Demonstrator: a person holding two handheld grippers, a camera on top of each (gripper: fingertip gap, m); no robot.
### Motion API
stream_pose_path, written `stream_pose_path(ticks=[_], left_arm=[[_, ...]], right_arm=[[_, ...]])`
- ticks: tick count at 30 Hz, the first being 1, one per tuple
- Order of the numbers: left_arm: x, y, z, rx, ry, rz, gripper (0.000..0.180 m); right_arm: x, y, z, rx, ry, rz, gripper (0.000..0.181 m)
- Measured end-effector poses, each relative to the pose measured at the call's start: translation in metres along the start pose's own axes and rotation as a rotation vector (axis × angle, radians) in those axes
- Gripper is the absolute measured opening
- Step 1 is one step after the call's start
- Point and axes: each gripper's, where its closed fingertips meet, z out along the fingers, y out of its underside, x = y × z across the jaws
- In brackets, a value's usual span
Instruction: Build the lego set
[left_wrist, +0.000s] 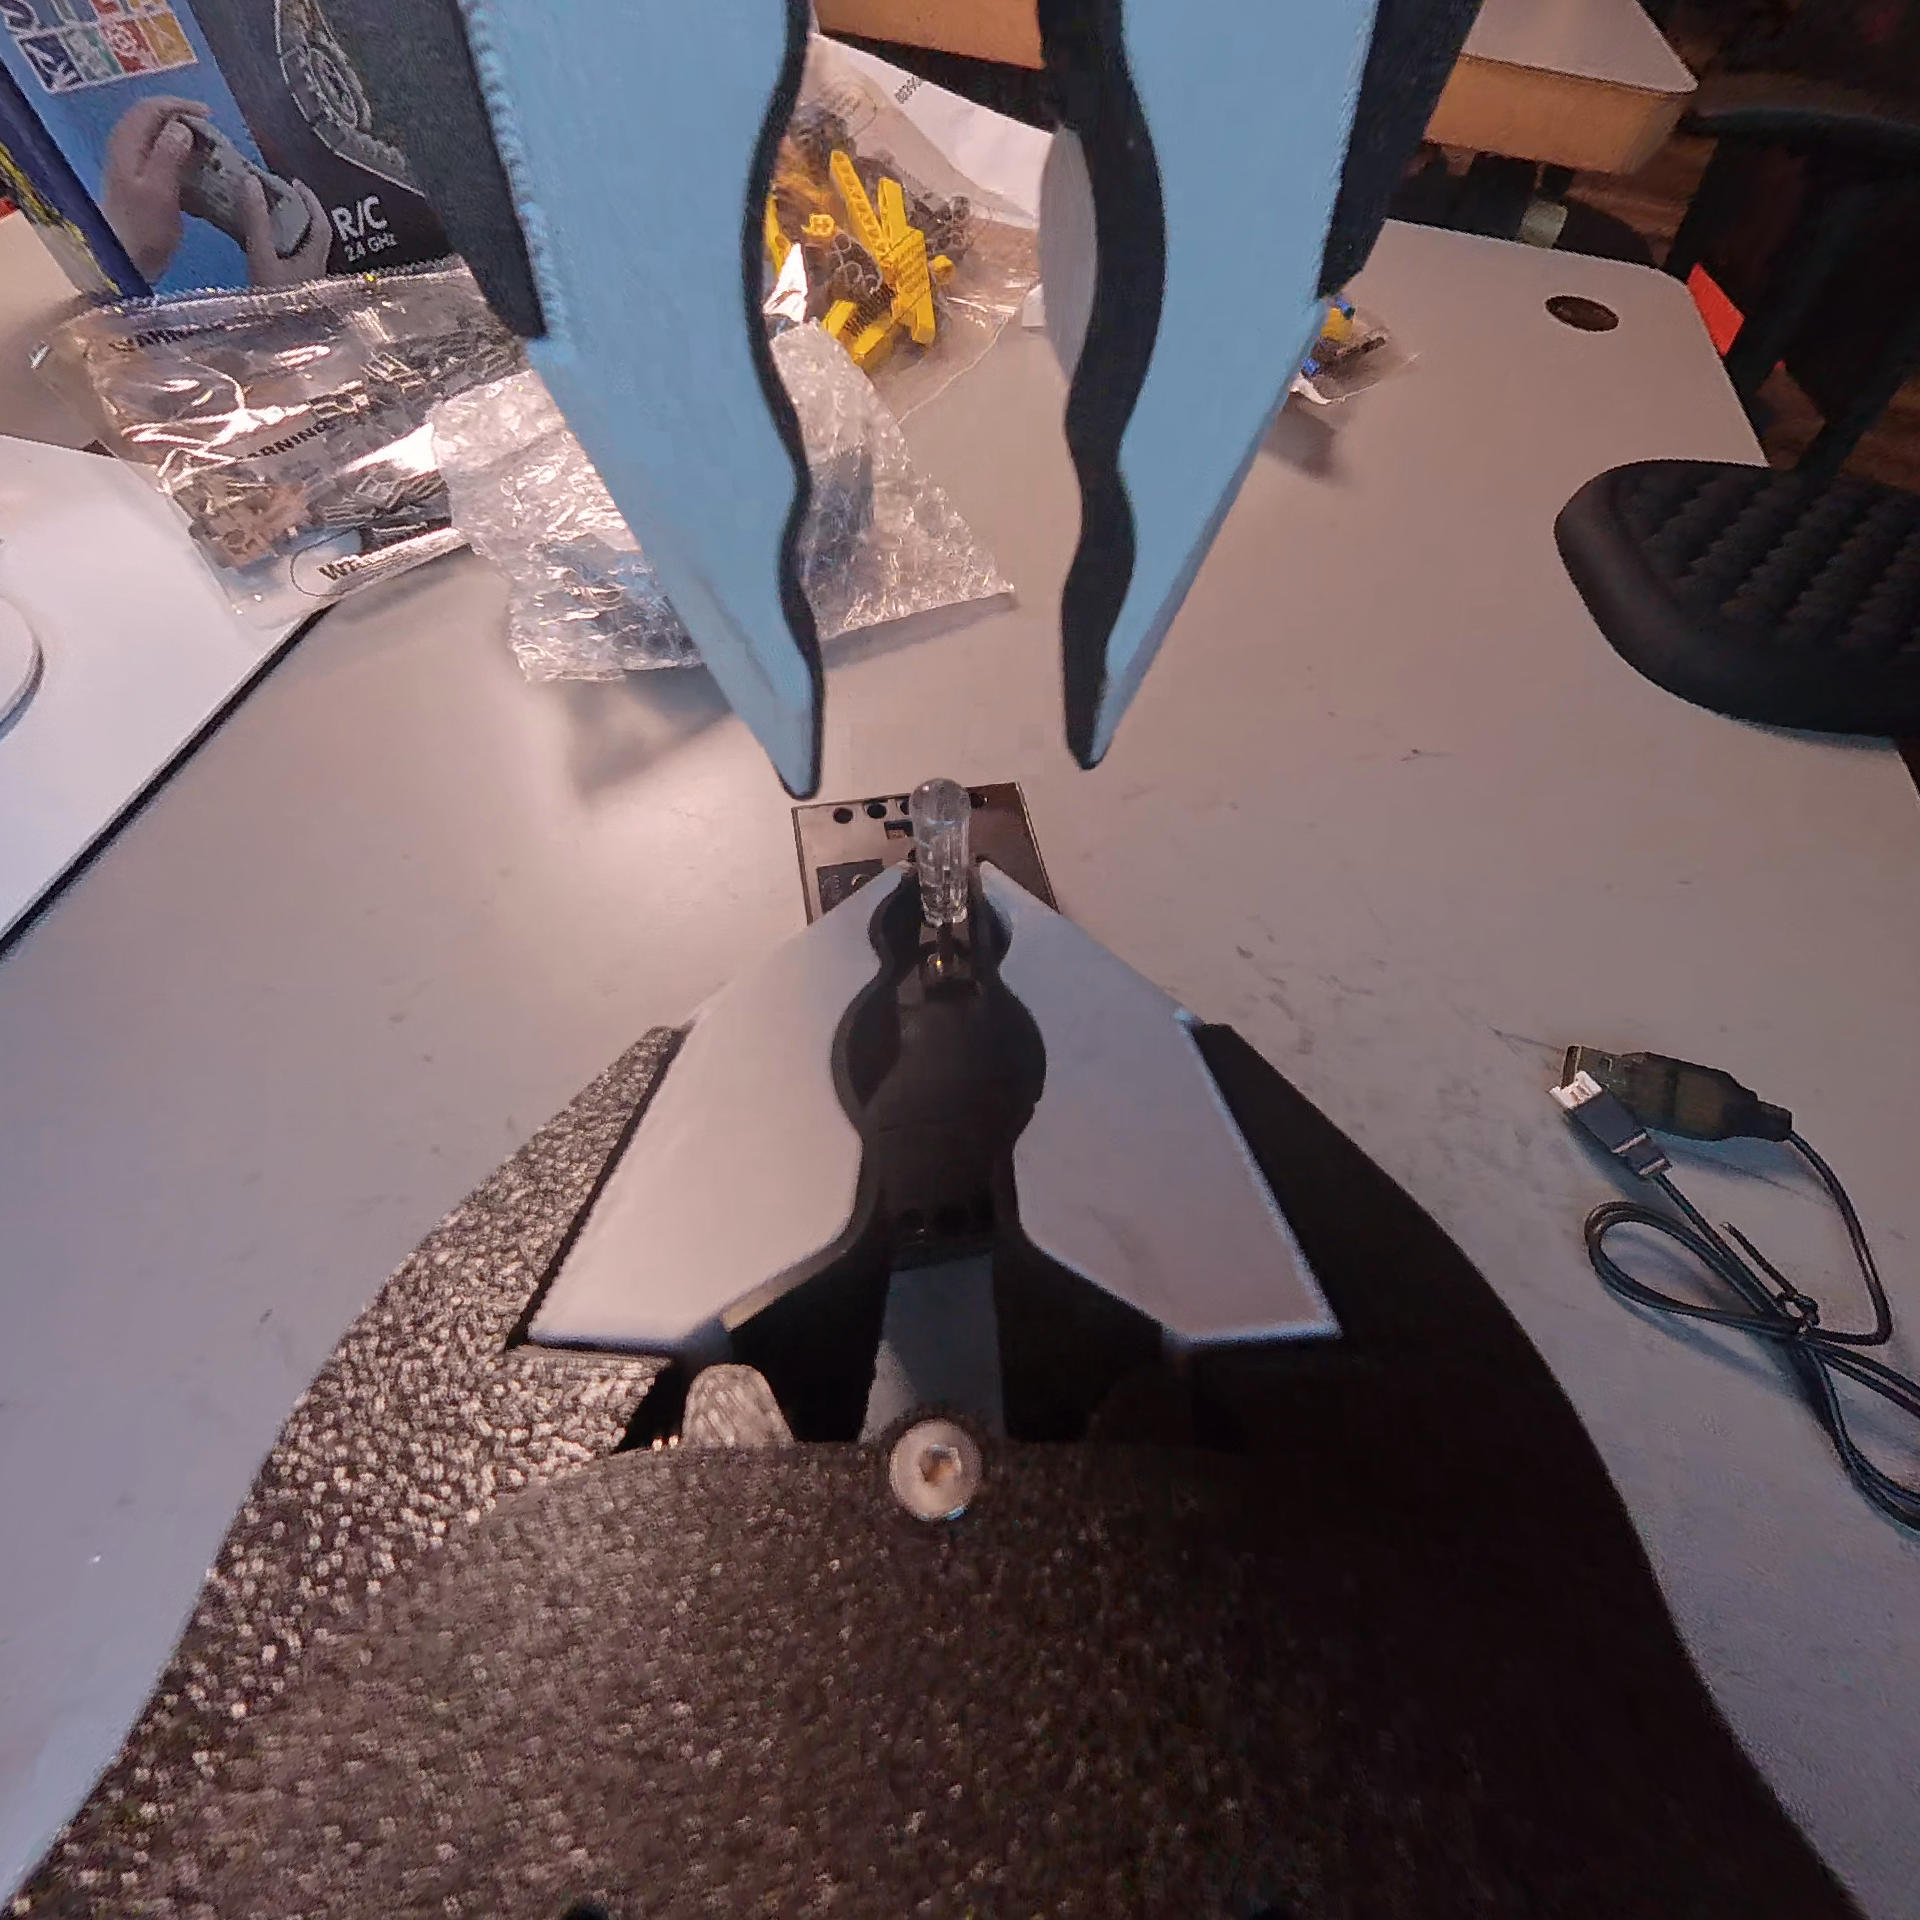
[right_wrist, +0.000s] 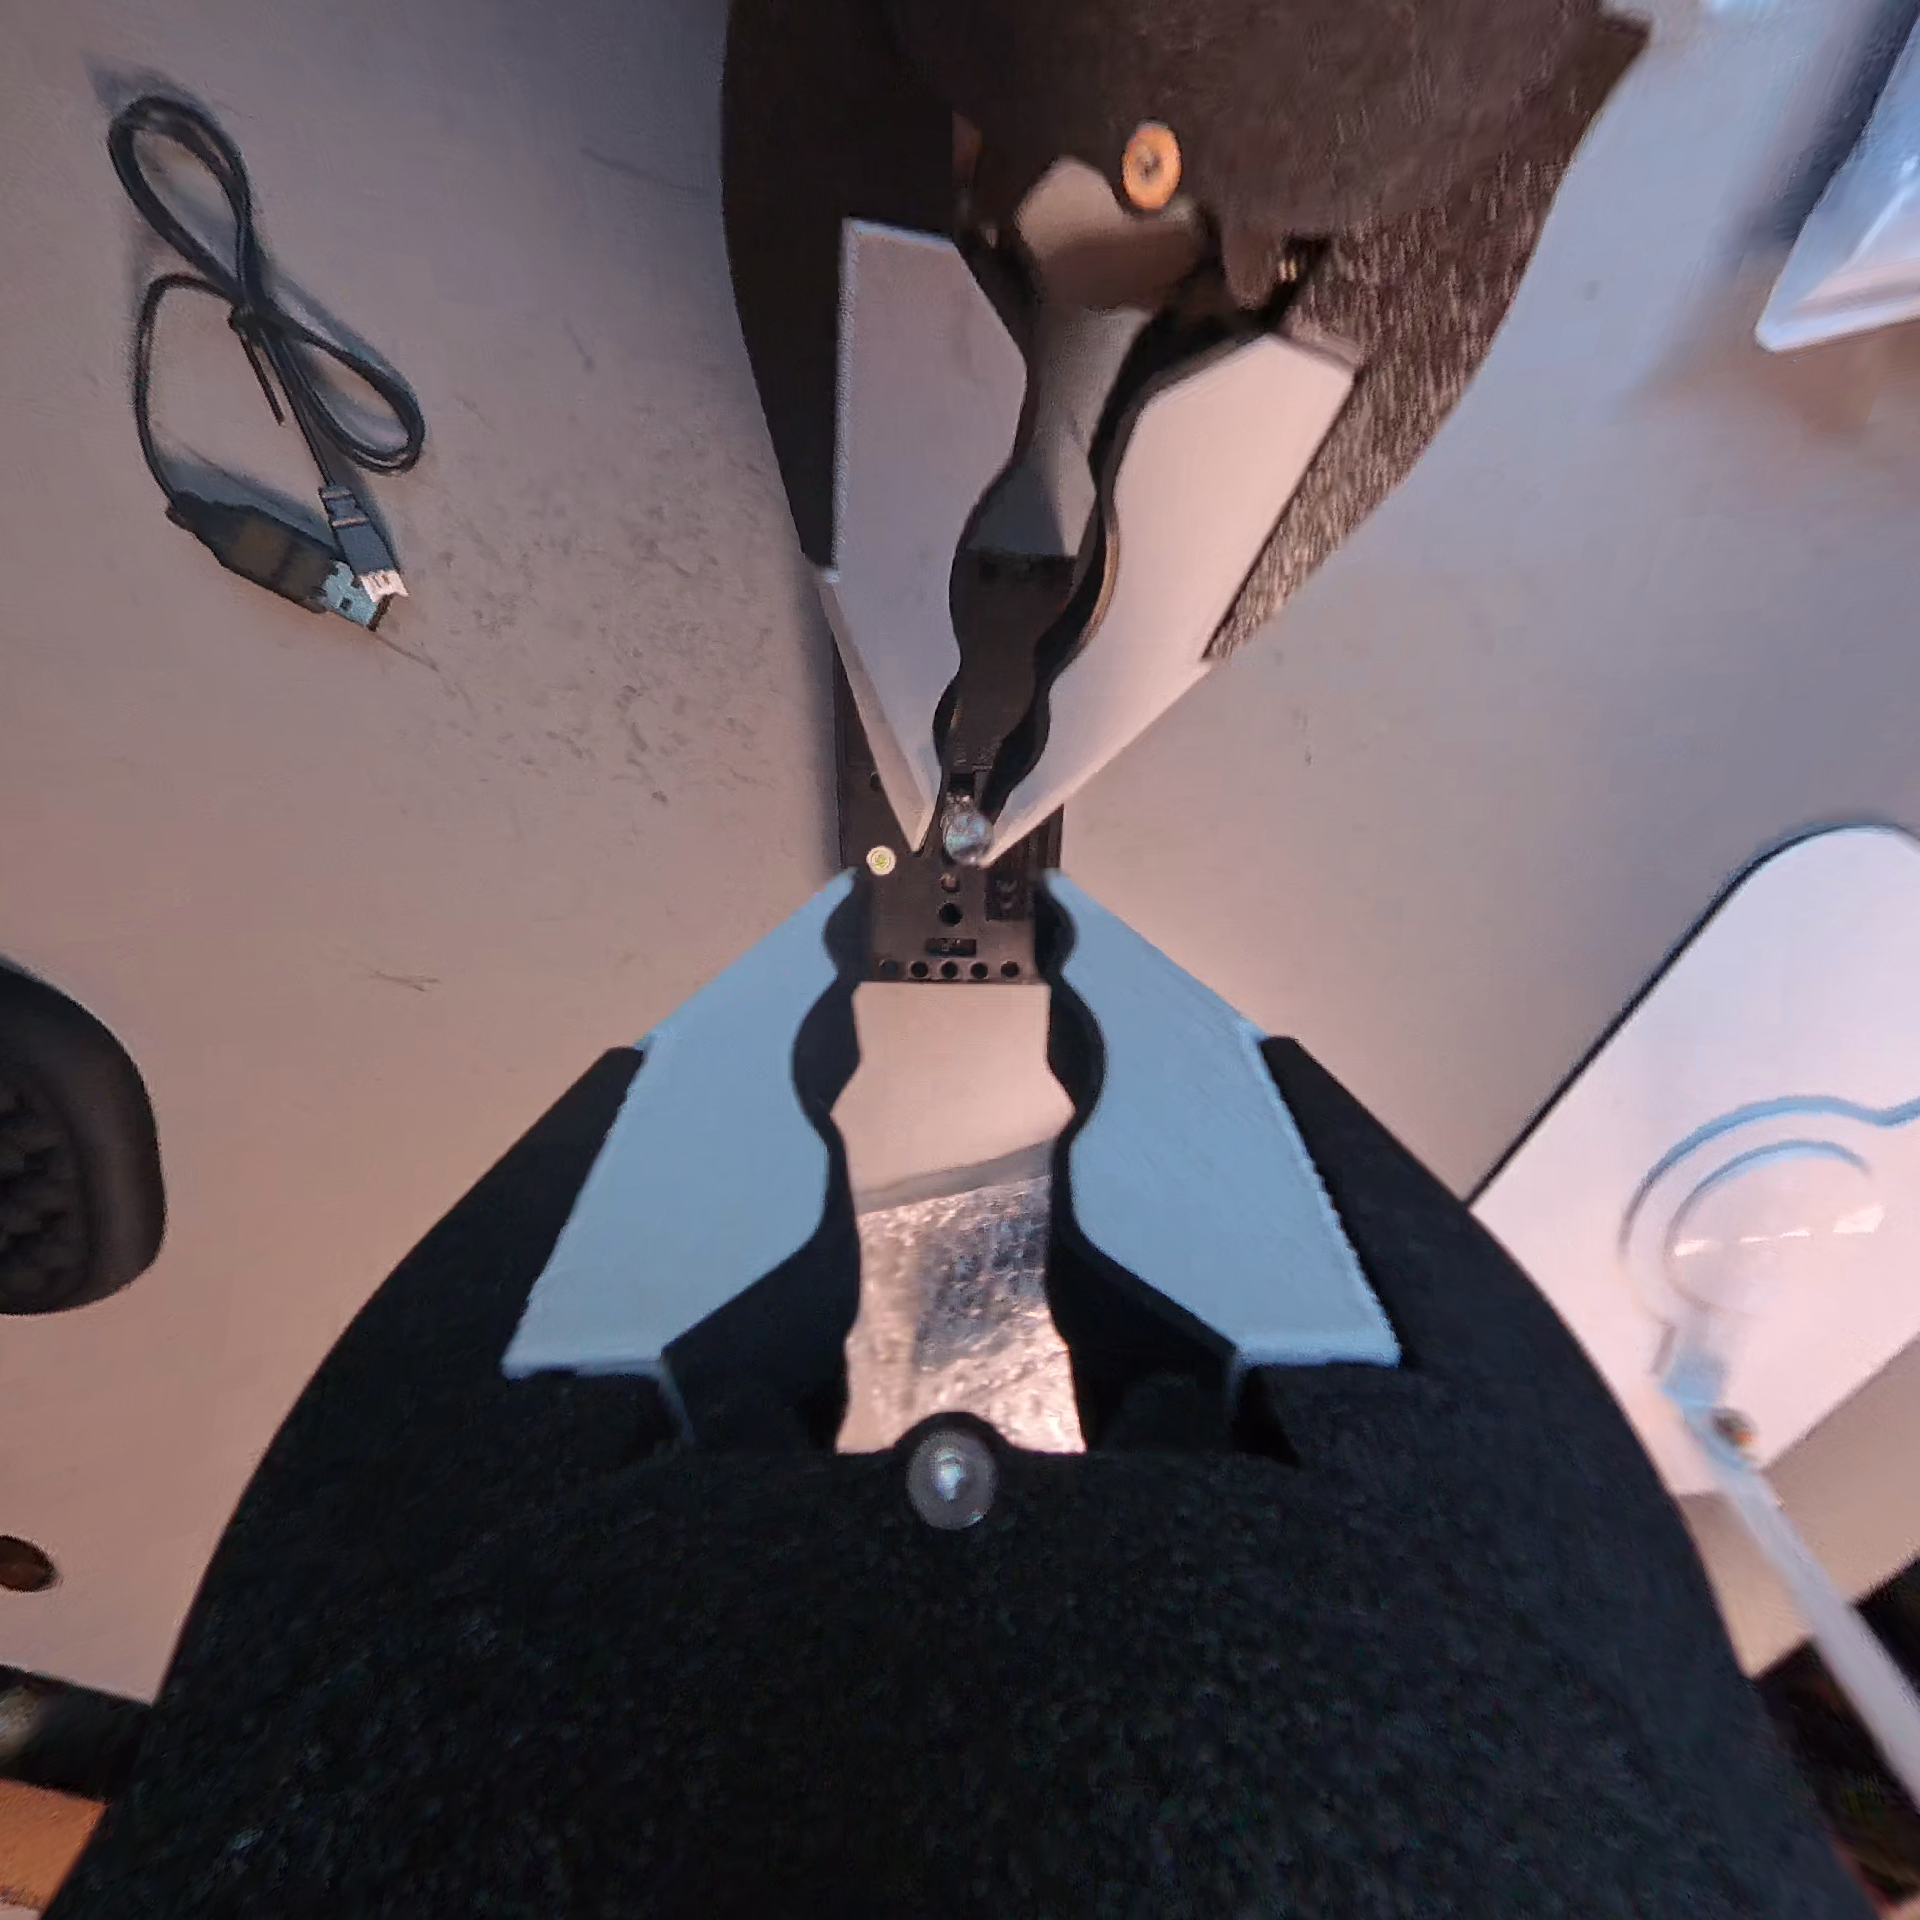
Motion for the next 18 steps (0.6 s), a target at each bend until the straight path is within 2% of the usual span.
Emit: stream_pose_path(ticks=[2,5,6,8,15,18], left_arm=[[-0.001,0.001,-0.001,-0.002,0.002,-0.013,0.008],[-0.001,0.001,-0.001,-0.007,0.002,-0.015,0.008],[0.000,0.001,-0.001,-0.009,0.001,-0.017,0.008],[0.002,0.001,0.000,-0.015,0.004,-0.023,0.008],[0.052,-0.002,0.015,-0.047,0.126,0.039,0.007],[0.063,-0.005,0.021,-0.049,0.126,0.063,0.007]], right_arm=[[-0.002,0.014,0.006,0.009,-0.008,0.081,0.054],[-0.003,0.034,0.034,0.020,0.053,0.121,0.071],[-0.005,0.037,0.044,0.030,0.074,0.123,0.071],[-0.003,0.038,0.055,0.057,0.141,0.122,0.058],[-0.051,0.044,0.054,0.048,0.107,0.009,0.058],[-0.065,0.048,0.051,0.061,0.117,0.079,0.058]])
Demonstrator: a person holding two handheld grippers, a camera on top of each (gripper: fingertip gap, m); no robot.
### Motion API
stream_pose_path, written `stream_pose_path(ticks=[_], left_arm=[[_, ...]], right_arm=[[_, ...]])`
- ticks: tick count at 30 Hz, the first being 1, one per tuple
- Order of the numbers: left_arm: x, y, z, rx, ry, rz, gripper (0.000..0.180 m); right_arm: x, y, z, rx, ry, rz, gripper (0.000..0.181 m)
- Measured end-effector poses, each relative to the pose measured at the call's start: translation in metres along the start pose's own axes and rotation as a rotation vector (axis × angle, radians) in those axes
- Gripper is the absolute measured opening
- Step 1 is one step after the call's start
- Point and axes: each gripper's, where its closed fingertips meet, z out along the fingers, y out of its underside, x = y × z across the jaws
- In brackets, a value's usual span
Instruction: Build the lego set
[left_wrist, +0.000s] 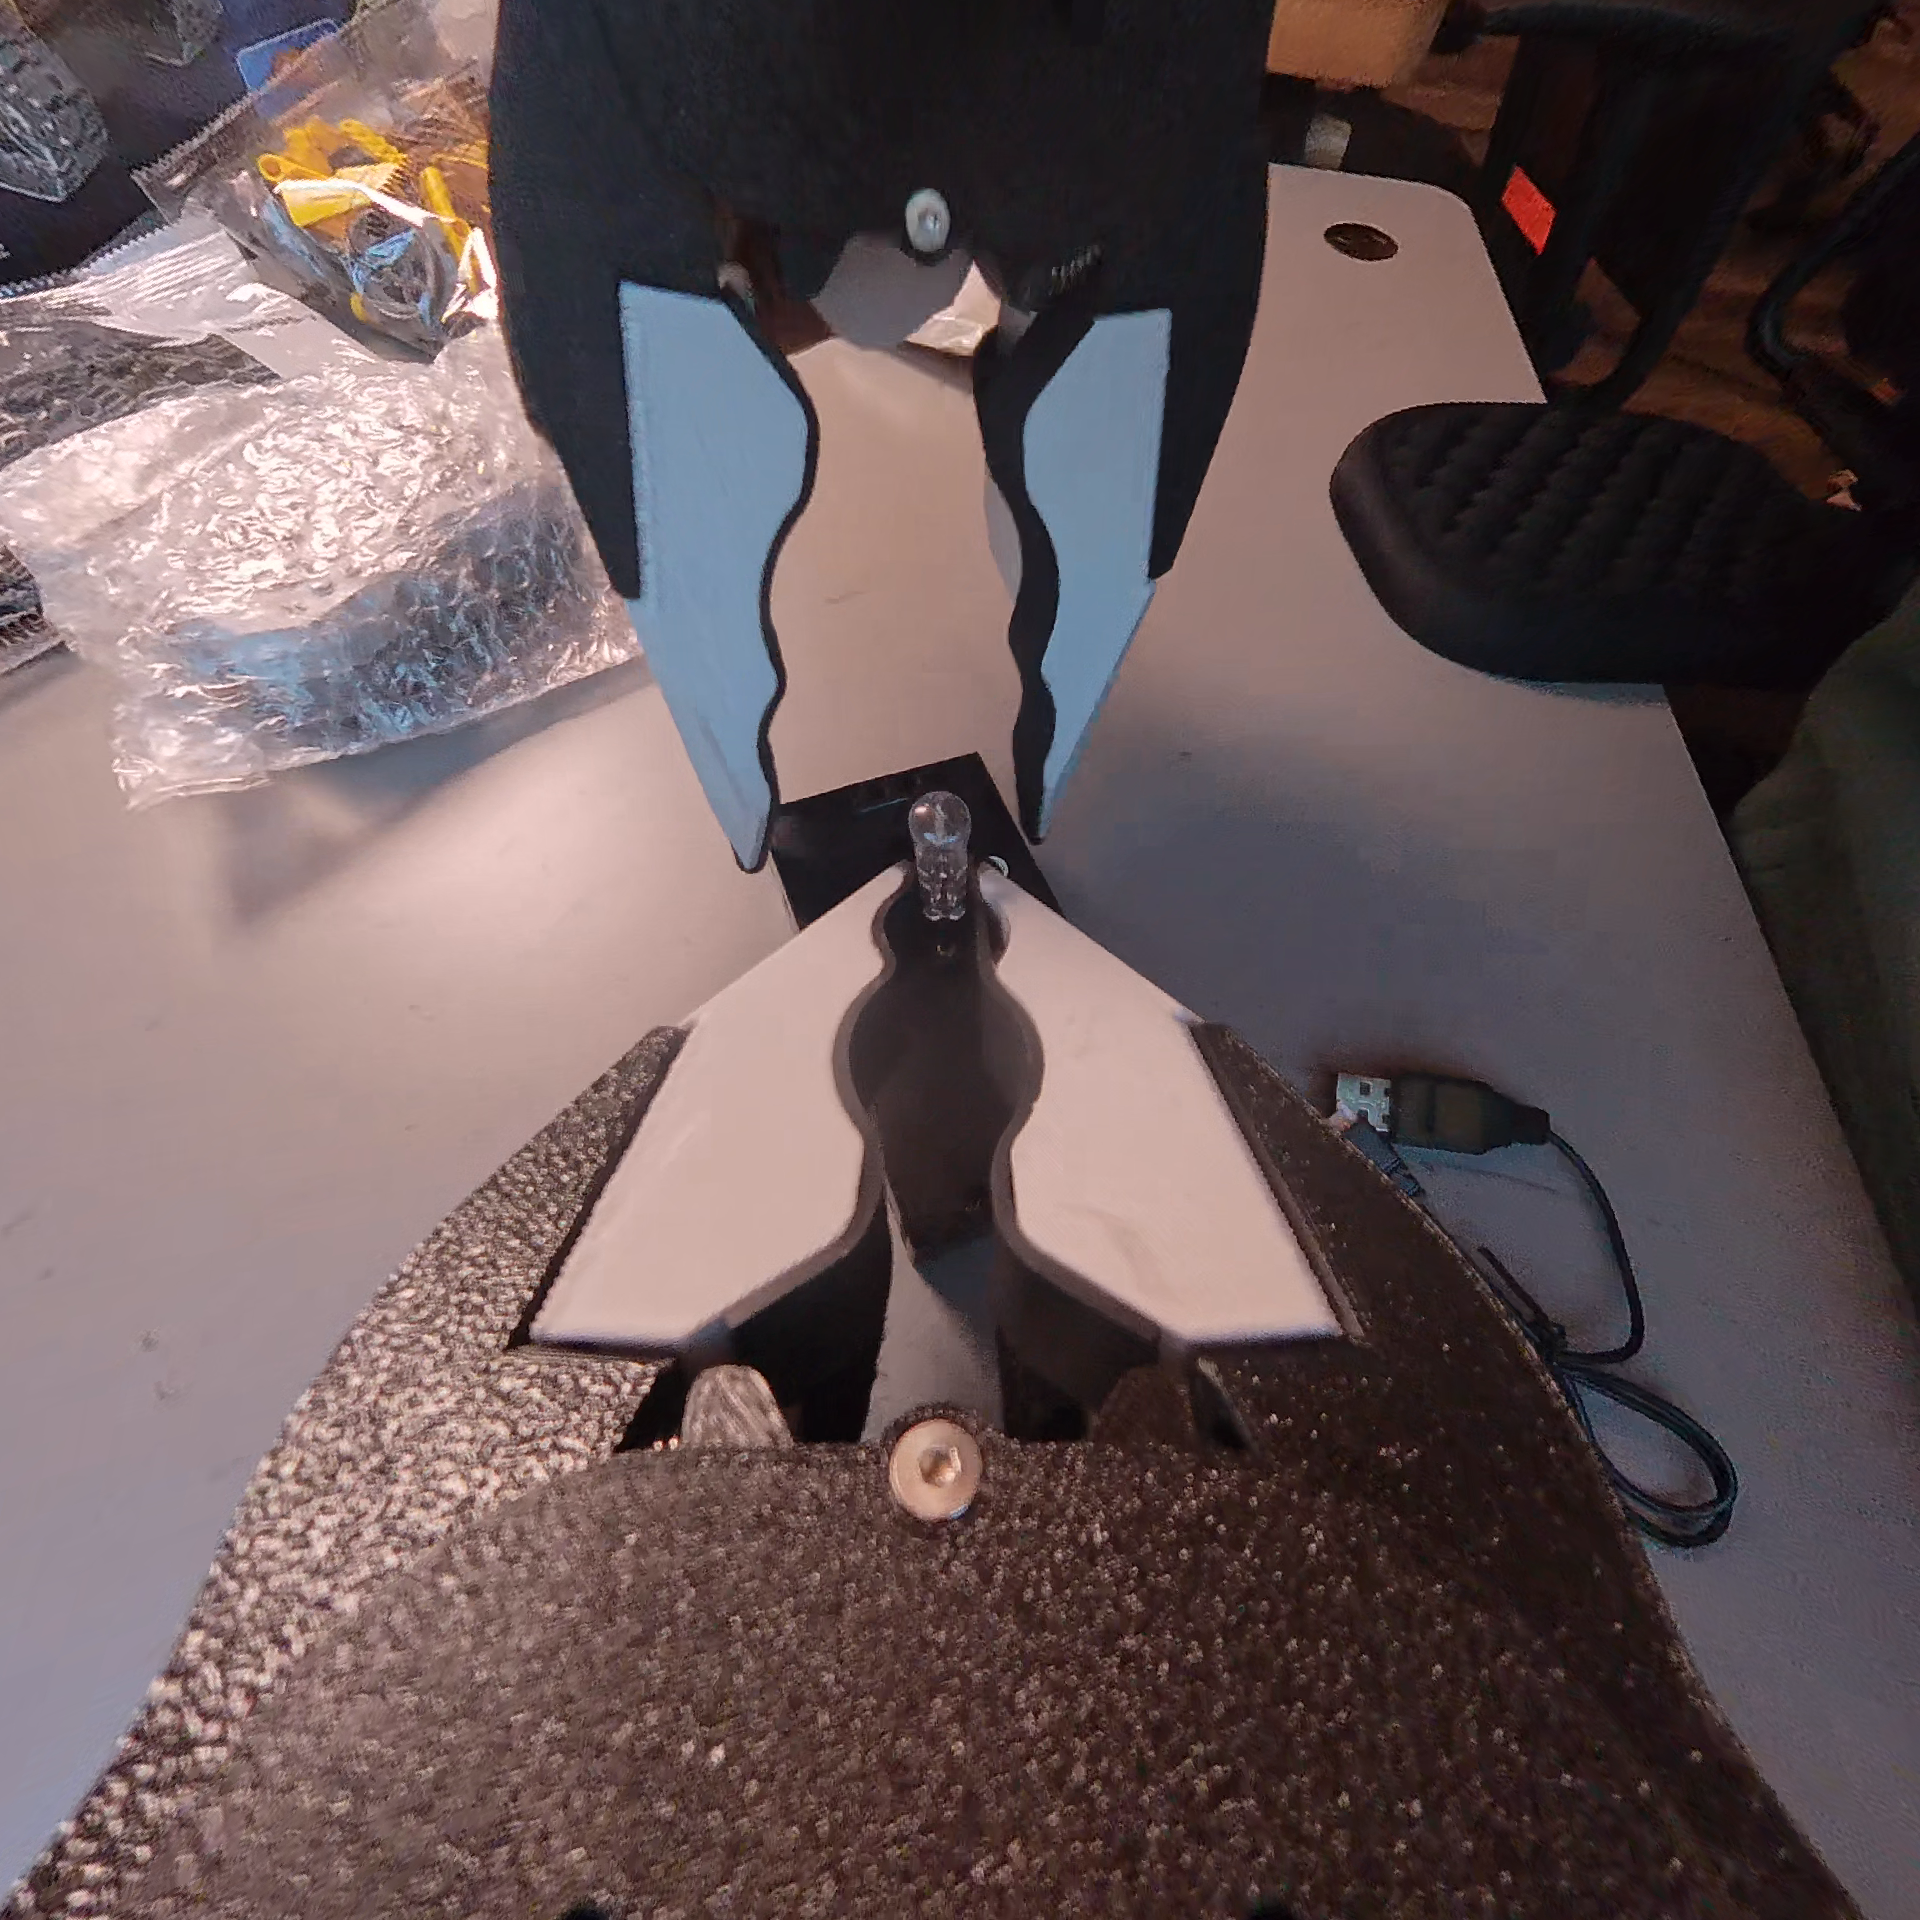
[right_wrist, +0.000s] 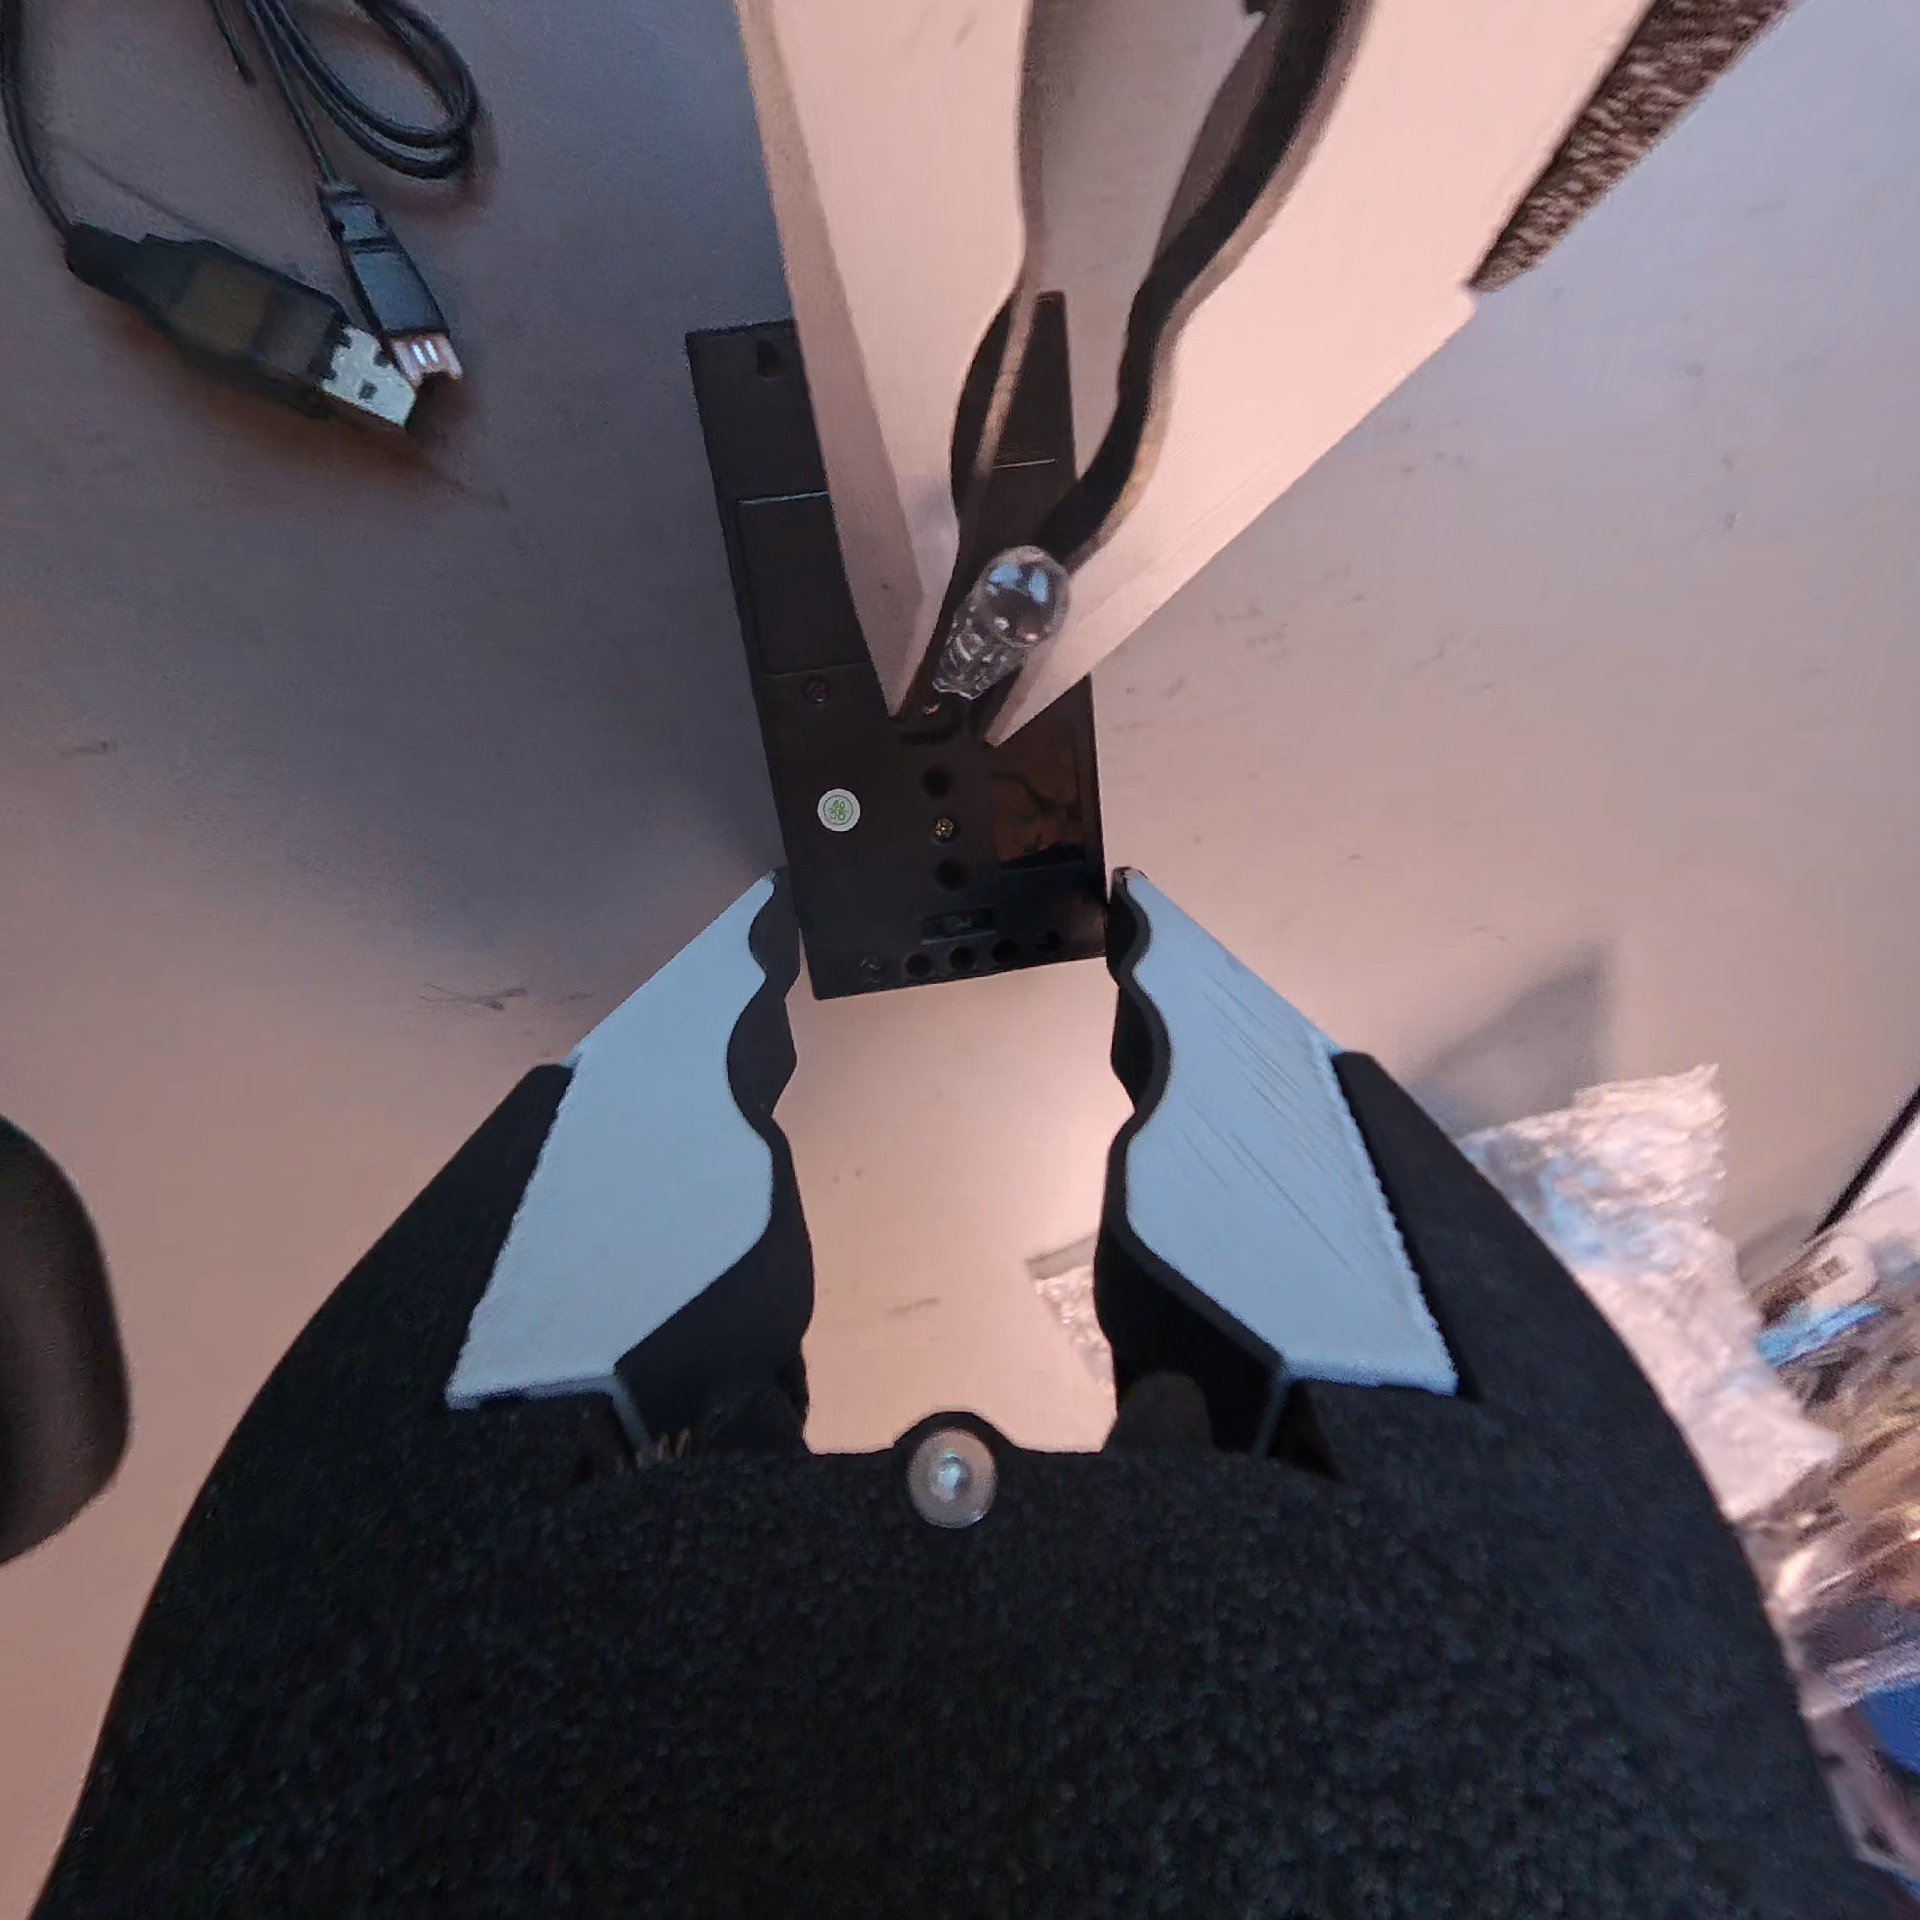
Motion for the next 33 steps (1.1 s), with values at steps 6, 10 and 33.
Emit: stream_pose_path(ticks=[6,10,33], left_arm=[[0.001,-0.002,0.004,0.016,-0.005,-0.023,0.007],[0.001,-0.004,0.006,0.011,-0.032,-0.013,0.007],[0.005,-0.004,0.006,0.039,0.012,0.079,0.008]], right_arm=[[0.006,-0.048,-0.056,0.270,-0.005,0.465,0.033],[0.006,-0.046,-0.057,0.205,-0.020,0.666,0.022],[-0.007,-0.035,-0.053,-0.188,-0.073,-0.351,0.007]])
